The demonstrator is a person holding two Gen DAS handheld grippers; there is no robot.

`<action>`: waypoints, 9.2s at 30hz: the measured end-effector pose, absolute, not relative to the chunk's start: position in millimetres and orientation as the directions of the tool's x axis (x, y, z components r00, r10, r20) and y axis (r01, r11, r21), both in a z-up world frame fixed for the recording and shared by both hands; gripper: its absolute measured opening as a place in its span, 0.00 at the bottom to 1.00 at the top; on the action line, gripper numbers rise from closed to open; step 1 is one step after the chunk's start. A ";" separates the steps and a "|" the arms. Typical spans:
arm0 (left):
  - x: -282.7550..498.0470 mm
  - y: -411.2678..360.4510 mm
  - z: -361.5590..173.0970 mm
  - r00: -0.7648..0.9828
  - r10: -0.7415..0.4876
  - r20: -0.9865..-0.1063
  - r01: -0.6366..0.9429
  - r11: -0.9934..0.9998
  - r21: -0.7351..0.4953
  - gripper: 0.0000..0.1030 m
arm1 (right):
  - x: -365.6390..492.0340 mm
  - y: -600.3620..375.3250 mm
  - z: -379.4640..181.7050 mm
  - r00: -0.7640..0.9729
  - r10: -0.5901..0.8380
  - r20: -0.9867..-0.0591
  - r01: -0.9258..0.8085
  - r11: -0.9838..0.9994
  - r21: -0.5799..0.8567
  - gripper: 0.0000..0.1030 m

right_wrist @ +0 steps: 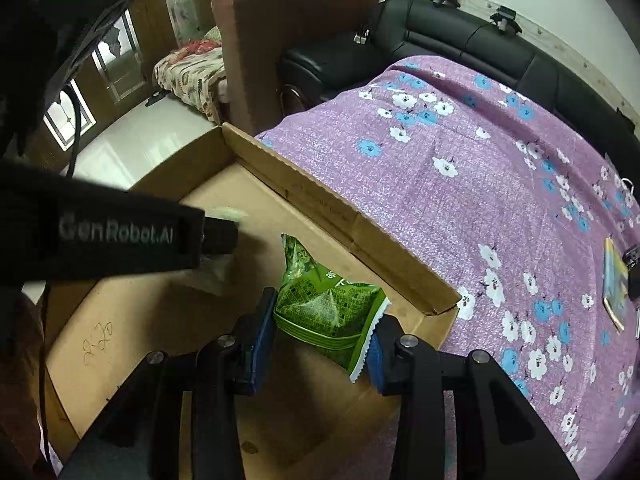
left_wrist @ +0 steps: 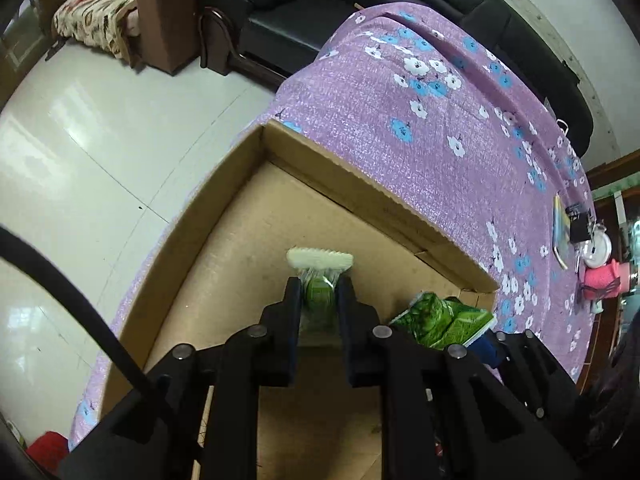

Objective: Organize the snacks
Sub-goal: 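Carry both snacks over the cardboard tray and open both grippers, then grasp the green chip bag with yellow logo using the right gripper, then grasp the red-and-brown wrapped candy with the left gripper, then carry both held snacks to the cardboard tray and open both grippers, then grasp the red candy bar with round gold logo using the right gripper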

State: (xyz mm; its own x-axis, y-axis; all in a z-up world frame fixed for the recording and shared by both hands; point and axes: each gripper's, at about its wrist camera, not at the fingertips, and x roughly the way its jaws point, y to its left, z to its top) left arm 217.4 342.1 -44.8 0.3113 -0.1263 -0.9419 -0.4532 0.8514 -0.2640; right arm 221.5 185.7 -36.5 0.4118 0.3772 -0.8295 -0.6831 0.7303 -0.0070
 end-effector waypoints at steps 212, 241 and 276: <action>131.7 326.0 -25.2 0.343 0.121 -0.932 -0.503 0.861 -0.073 0.61 | 176.9 148.0 -12.1 0.345 0.504 -0.792 -0.712 0.690 0.130 0.48; 49.5 158.3 12.2 0.514 0.252 -0.820 -0.405 0.914 0.027 0.66 | 90.6 -14.0 -5.4 0.337 0.557 -0.759 -0.688 0.696 0.205 0.83; -13.5 83.5 -53.6 0.373 0.115 -0.921 -0.315 0.949 -0.009 0.66 | 42.5 -87.2 -67.4 0.227 0.534 -0.815 -0.832 0.541 0.123 0.76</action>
State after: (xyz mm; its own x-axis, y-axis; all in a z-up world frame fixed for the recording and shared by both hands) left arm -13.5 83.5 -53.6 0.3732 0.1154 -0.9206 -0.3154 0.9489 -0.0089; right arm 42.5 -87.2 -67.4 0.2269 0.5338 -0.8146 -0.8319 0.5411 0.1229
